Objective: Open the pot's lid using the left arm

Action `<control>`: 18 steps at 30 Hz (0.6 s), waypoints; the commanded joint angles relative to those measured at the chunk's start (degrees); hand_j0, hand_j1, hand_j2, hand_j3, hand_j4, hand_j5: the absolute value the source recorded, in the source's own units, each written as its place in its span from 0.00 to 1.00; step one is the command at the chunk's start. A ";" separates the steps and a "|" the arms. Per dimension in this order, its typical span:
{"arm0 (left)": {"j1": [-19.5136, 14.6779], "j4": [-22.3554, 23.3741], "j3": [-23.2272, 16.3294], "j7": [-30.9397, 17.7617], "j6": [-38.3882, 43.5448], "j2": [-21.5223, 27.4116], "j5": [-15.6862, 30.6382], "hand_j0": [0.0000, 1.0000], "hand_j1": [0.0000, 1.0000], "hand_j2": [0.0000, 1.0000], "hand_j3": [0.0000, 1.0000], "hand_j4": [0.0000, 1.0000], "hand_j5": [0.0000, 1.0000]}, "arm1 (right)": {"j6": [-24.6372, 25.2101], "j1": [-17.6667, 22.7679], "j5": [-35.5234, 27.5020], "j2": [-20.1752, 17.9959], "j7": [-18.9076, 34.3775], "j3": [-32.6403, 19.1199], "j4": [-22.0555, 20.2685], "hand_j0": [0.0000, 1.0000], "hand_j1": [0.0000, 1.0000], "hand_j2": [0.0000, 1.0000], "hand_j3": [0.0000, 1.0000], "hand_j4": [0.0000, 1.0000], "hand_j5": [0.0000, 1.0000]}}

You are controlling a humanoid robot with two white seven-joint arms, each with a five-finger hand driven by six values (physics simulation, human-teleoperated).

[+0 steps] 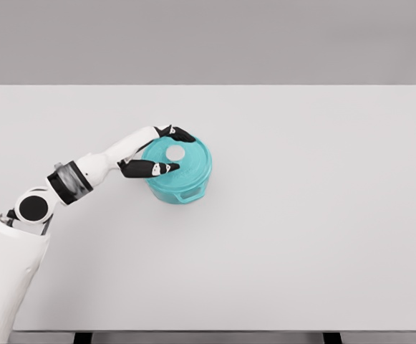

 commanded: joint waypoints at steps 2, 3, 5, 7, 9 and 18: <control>0.00 0.55 0.07 0.02 0.07 -0.08 -0.41 0.69 0.69 0.69 0.69 0.69 0.69 | 0.02 0.00 -0.03 0.00 0.00 0.00 0.01 1.00 1.00 1.00 1.00 1.00 1.00; 0.00 0.64 0.16 0.02 -0.02 -0.08 -0.41 0.69 0.69 0.69 0.69 0.69 0.69 | 0.02 0.00 -0.03 0.00 0.00 0.00 0.01 1.00 1.00 1.00 1.00 1.00 1.00; 0.00 0.64 0.07 0.02 -0.10 -0.08 -0.50 0.69 0.69 0.69 0.69 0.69 0.69 | -0.06 0.00 -0.03 0.00 0.00 0.00 0.01 1.00 1.00 1.00 1.00 1.00 1.00; 0.00 0.64 0.07 0.02 -0.28 -0.17 -2.43 0.68 0.68 0.68 0.68 0.68 0.68 | -0.06 0.00 -0.03 0.00 0.00 0.00 0.01 1.00 1.00 1.00 1.00 1.00 1.00; 0.00 0.73 0.07 0.02 -0.28 -0.52 -2.52 0.68 0.68 0.68 0.68 0.68 0.68 | -0.06 0.00 -0.03 0.00 0.00 0.00 0.01 1.00 1.00 1.00 1.00 1.00 1.00; -1.23 3.01 0.25 0.02 -0.37 -0.69 -2.52 0.68 0.68 0.68 0.68 0.68 0.68 | 0.02 0.00 -0.03 0.00 0.00 0.00 0.01 1.00 1.00 1.00 1.00 1.00 1.00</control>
